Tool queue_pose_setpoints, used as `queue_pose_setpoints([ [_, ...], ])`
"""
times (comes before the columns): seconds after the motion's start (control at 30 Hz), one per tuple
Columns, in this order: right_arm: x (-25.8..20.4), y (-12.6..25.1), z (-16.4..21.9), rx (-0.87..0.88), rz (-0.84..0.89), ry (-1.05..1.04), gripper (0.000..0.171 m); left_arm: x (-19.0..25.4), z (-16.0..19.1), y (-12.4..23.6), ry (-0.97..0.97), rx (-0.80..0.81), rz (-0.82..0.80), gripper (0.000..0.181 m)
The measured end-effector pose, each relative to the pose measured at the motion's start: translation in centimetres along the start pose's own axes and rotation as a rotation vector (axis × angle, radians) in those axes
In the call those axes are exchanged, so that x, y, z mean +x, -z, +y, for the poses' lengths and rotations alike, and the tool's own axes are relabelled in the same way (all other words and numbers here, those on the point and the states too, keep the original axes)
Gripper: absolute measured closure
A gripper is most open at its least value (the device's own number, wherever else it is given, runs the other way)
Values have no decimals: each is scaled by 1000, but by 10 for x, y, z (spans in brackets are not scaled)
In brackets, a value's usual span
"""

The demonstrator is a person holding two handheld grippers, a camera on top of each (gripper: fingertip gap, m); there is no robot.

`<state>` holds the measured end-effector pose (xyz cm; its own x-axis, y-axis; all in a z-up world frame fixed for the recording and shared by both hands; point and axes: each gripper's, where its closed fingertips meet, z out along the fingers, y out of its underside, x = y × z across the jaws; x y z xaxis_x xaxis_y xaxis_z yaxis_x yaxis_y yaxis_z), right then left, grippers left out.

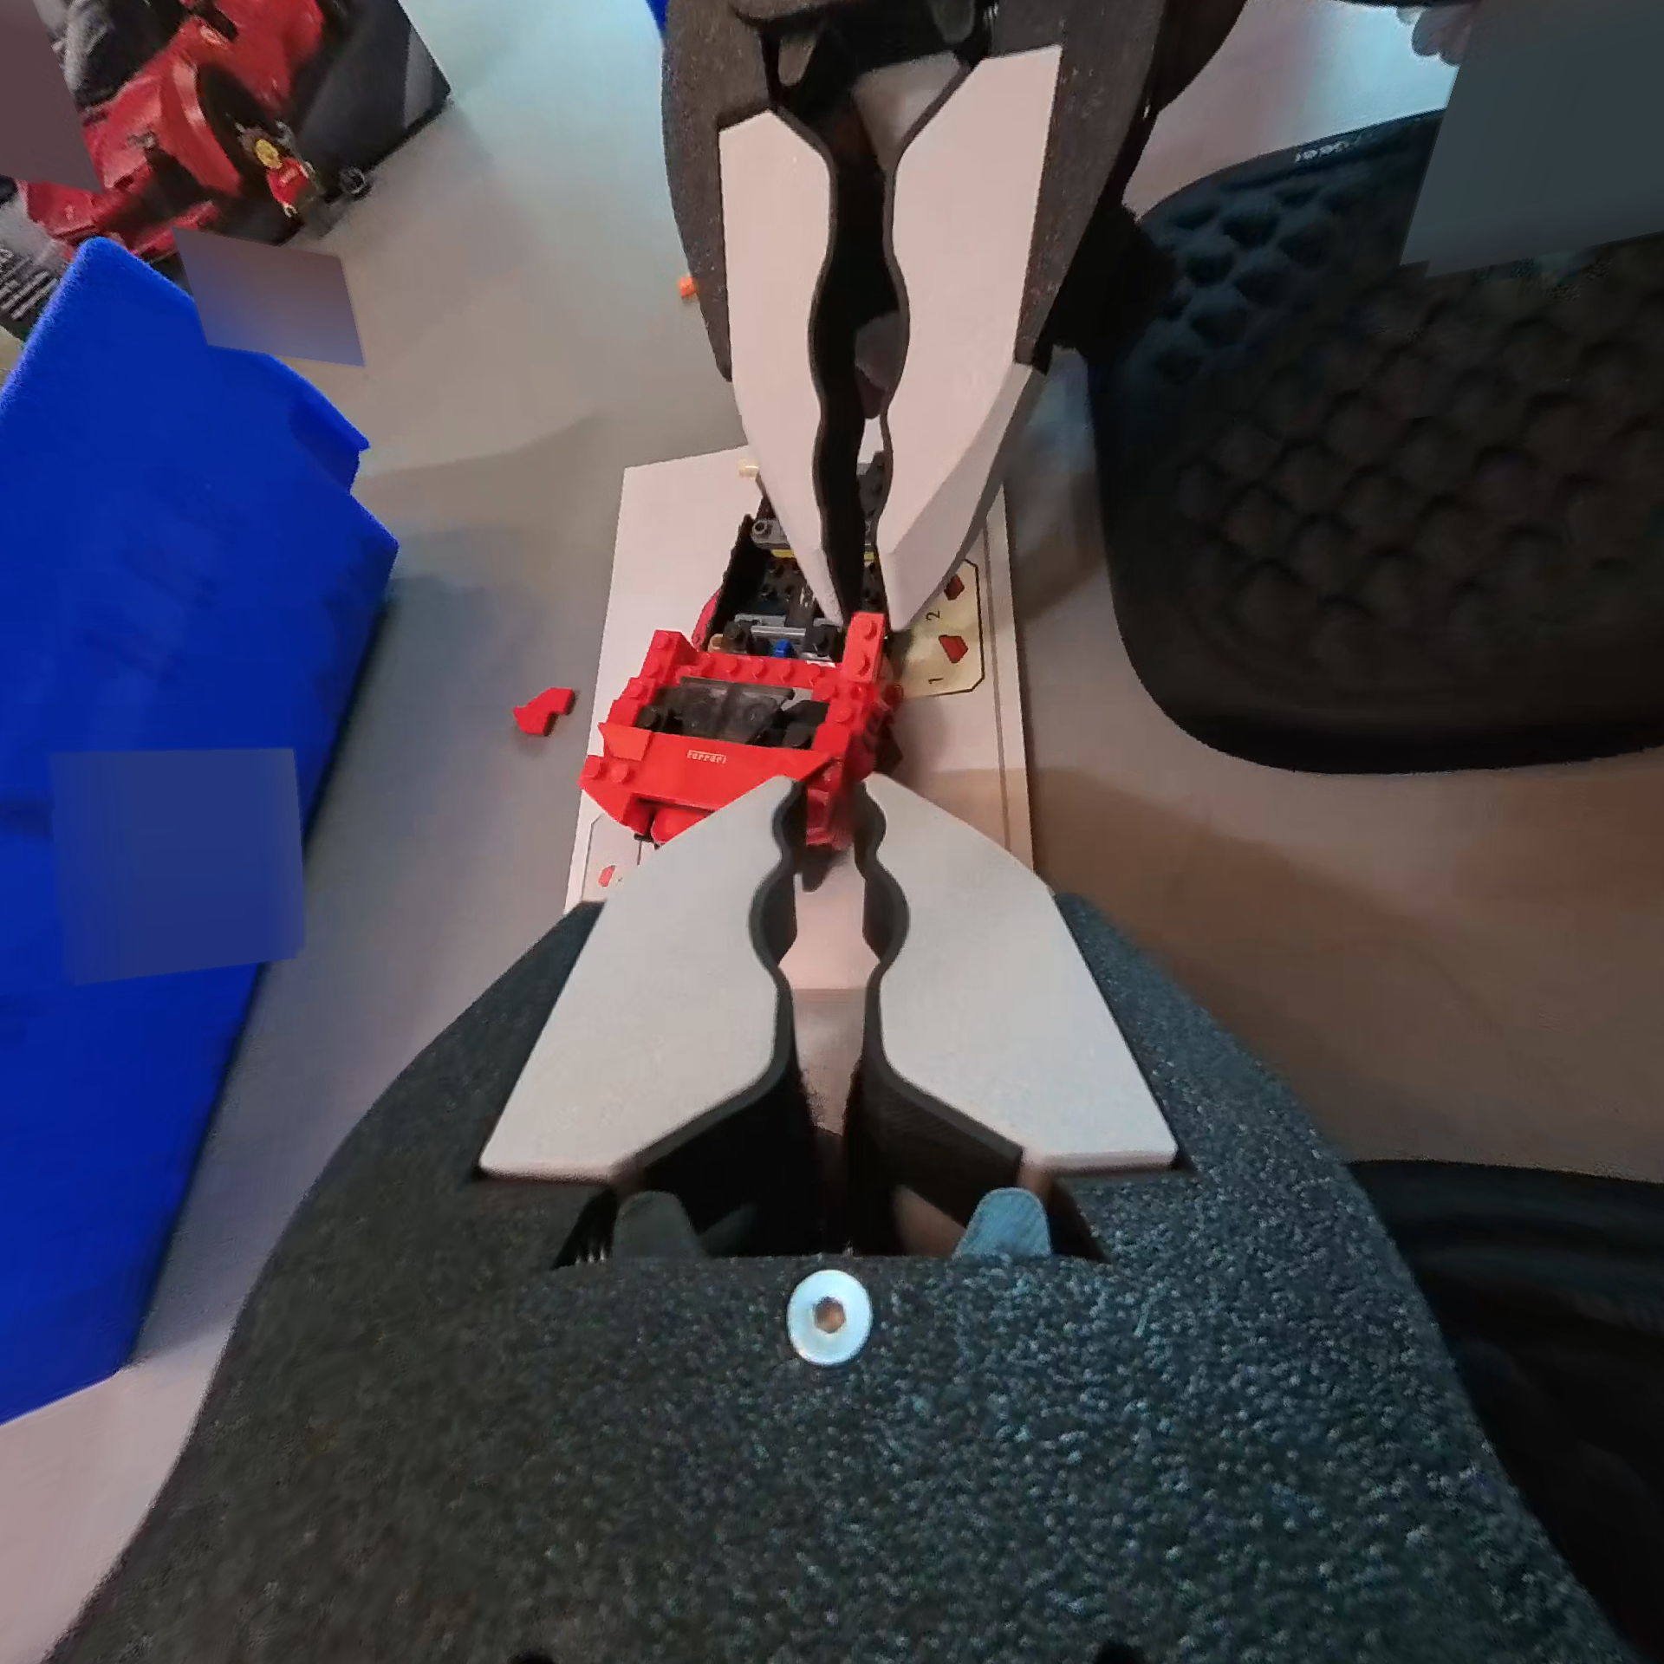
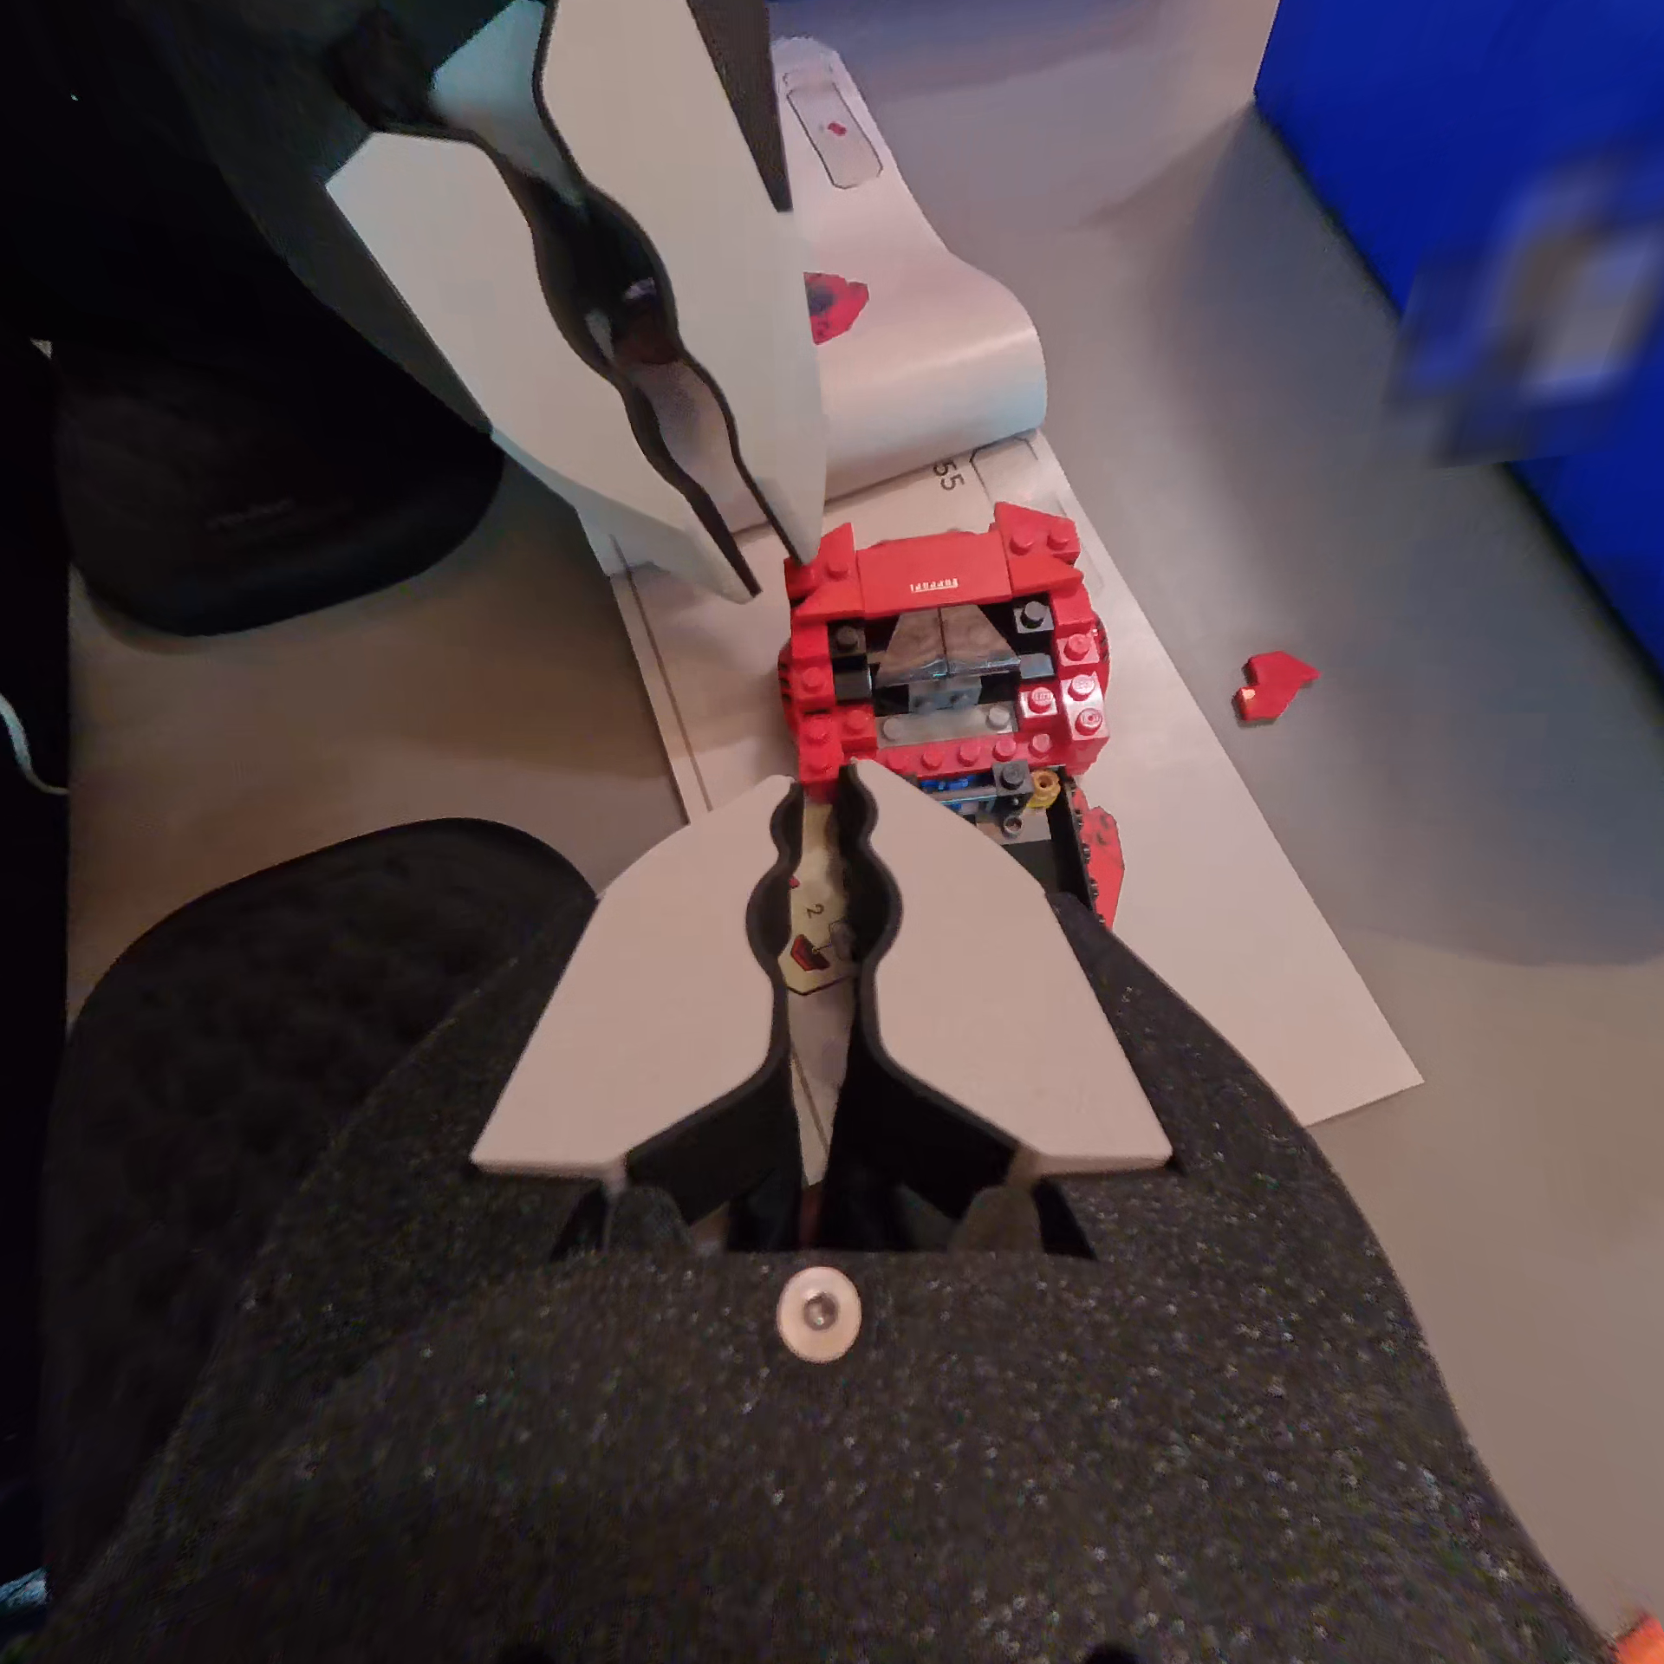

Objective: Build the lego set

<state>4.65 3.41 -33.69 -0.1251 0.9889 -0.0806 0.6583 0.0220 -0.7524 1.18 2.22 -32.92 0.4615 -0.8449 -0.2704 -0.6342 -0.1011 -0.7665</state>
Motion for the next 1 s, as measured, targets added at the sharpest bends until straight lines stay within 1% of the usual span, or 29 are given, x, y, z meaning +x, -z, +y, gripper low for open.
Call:
queue_pose_setpoints([
  [0.4, 1, -5, 0, -34, -12, 12, 164, -1, -2, -1, -17, 9, -5, 173],
  [1.0, 1, -6, 2, -38, -15, 8, 164, -1, -2, -1, -38, 6, -10, 173],
])
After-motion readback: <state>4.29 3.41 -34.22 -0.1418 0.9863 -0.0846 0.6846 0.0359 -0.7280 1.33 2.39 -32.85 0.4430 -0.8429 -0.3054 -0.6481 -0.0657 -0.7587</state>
